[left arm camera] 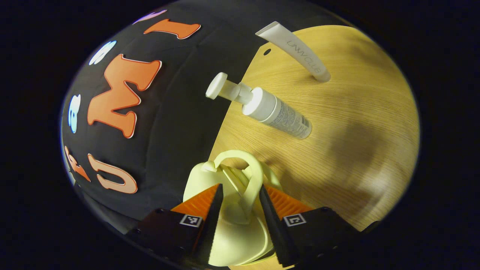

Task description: First open the suitcase, pack the skin care products into it, and then close the suitcase.

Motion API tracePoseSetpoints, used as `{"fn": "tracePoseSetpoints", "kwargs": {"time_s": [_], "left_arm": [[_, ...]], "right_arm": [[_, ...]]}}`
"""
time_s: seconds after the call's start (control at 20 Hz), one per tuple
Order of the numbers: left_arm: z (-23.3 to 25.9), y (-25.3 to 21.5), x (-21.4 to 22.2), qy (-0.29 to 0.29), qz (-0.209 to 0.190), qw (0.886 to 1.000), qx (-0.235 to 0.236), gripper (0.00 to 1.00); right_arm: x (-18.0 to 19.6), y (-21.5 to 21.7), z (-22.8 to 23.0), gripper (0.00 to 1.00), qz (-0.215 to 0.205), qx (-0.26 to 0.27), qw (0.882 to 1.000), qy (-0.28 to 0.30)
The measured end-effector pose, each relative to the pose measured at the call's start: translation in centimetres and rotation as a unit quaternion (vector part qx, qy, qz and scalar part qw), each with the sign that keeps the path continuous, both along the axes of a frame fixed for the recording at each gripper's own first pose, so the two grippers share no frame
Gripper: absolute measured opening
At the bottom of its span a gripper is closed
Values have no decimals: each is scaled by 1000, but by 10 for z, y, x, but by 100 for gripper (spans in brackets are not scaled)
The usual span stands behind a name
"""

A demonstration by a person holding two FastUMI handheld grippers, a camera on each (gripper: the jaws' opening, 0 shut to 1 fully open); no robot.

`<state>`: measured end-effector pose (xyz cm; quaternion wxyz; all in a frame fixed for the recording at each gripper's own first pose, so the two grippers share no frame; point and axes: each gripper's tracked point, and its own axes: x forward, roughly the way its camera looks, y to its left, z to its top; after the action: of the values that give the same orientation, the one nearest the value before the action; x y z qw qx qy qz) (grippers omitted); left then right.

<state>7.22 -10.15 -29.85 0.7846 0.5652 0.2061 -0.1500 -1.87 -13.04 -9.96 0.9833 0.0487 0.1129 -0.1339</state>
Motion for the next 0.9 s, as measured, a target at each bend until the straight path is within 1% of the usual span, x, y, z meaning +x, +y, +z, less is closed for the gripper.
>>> {"fn": "tracePoseSetpoints", "kwargs": {"time_s": [0.05, 0.1, 0.15, 0.2, 0.25, 0.3, 0.35, 0.45, 0.55, 0.65, 0.75, 0.9], "left_arm": [[-5, -1, -2, 4, -3, 1000, 4, 53], [-6, -7, -5, 5, -4, 1000, 13, 54], [-12, -5, -5, 12, -12, 1000, 20, 27], [-3, -10, -10, -7, -22, 999, 35, 25], [-2, -8, -2, -19, -30, 999, 39, 15], [-4, -7, -3, -13, -25, 999, 27, 11], [-4, -5, -6, -2, -17, 1000, 11, 11], [0, -3, 0, 18, 4, 999, -30, 11], [12, -2, 3, 39, 26, 994, -103, 11], [23, 3, 7, 61, 66, 978, -186, 11], [29, 8, 16, 67, 89, 958, -263, 11], [52, 11, 17, 66, 109, 932, -340, 11]], "right_arm": [[0, -1, -1, 95, 0, 2, 1000, 1], [0, -2, -2, 95, 0, 5, 1000, 3], [0, -3, -3, 95, -1, 8, 1000, 4], [-1, -5, -4, 95, -3, 10, 1000, 4], [-1, -6, -4, 95, -4, 12, 1000, 5], [-1, -6, -4, 95, -5, 13, 1000, 4], [0, -6, -3, 95, -5, 14, 1000, 4], [-1, -4, 1, 95, -3, 15, 1000, -1], [1, 6, 12, 95, 3, 19, 1000, -9], [8, 20, 23, 95, 10, 21, 999, -22], [13, 40, 35, 95, 23, 21, 999, -34], [22, 71, 51, 95, 44, 7, 998, -46]]}}
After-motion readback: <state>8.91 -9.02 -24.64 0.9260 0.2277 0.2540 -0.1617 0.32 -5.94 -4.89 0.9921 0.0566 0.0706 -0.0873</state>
